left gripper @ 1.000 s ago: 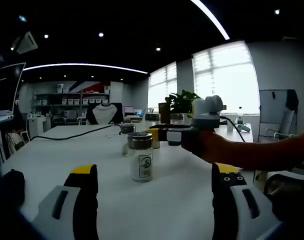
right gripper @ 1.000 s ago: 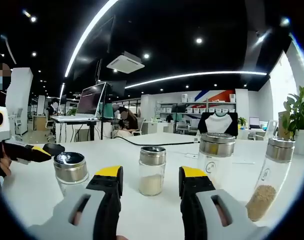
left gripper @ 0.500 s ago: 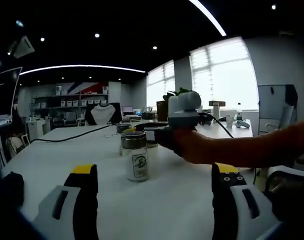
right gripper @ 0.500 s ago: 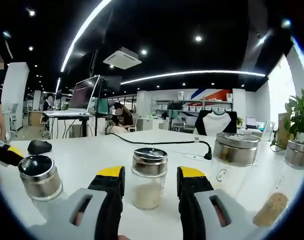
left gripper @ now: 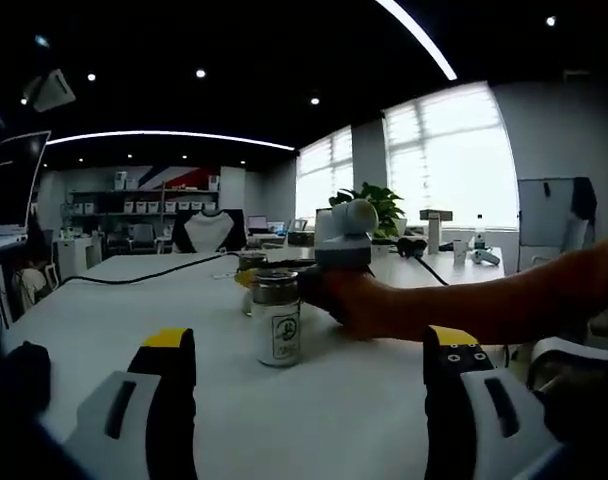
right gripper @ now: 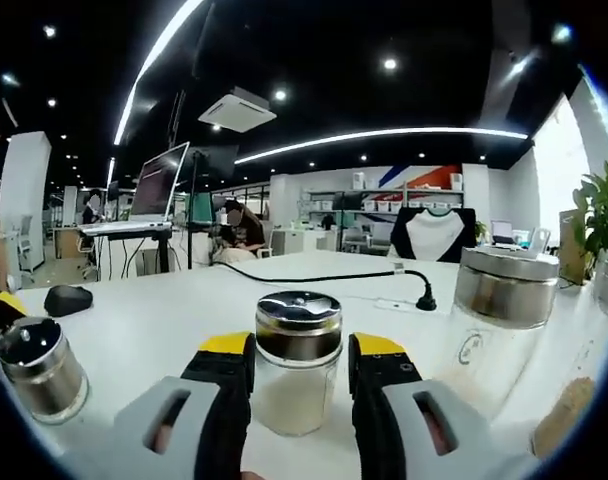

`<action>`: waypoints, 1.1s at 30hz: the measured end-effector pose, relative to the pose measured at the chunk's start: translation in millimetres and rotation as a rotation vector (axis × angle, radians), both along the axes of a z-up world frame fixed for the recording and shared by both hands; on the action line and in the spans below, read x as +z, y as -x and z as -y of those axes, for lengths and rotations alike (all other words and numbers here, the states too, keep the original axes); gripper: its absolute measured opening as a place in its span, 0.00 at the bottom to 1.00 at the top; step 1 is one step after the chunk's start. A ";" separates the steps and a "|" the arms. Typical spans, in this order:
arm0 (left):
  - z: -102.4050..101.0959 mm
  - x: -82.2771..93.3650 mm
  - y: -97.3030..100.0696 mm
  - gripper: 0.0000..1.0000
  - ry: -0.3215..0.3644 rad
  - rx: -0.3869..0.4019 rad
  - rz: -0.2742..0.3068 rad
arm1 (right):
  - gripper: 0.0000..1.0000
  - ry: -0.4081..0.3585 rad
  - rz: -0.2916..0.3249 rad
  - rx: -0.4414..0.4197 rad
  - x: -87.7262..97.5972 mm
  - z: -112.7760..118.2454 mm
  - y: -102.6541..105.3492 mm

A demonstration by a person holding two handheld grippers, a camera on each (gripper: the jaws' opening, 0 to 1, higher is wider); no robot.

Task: Rotate the seasoning bottle until the label or dispensing opening points toward the visible target arrow and the bottle remains upright within the marked orientation range

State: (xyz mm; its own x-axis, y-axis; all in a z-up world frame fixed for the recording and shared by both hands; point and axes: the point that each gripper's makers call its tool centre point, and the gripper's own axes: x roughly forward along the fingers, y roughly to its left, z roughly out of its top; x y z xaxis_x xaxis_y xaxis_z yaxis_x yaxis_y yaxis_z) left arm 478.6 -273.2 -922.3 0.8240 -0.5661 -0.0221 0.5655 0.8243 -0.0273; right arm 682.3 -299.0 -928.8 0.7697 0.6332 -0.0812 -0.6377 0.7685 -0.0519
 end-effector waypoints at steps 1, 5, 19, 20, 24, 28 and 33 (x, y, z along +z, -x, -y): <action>1.0 -0.2 0.4 1.00 -0.002 -0.006 0.000 | 0.32 0.007 0.006 0.002 1.1 -1.1 0.7; 1.1 -1.9 0.5 1.00 -0.015 -0.005 -0.003 | 0.32 0.020 0.009 0.007 2.1 -0.1 1.9; -0.9 -1.3 0.1 1.00 -0.026 0.000 0.008 | 0.31 0.004 0.020 0.073 30.5 4.3 33.1; -0.6 -0.8 0.5 0.99 -0.028 -0.001 0.012 | 0.31 -0.005 0.014 0.079 31.4 4.5 35.8; 1.7 1.5 2.2 0.98 -0.026 -0.001 0.025 | 0.31 -0.015 -0.027 0.089 30.6 9.3 51.6; 4.8 1.0 3.0 0.92 -0.045 -0.011 0.054 | 0.31 -0.017 -0.023 0.099 35.2 14.3 64.9; 7.0 3.4 3.7 0.85 -0.059 -0.010 0.082 | 0.31 -0.027 -0.016 0.093 43.1 24.4 82.7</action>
State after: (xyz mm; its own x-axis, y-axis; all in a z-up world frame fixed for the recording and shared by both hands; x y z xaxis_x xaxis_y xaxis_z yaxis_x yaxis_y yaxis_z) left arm 474.8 -280.2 -918.9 0.8190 -0.5737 0.0114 0.5718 0.8176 0.0680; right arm 599.6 -323.4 -885.7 0.7061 0.7041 -0.0755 -0.7071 0.7068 -0.0213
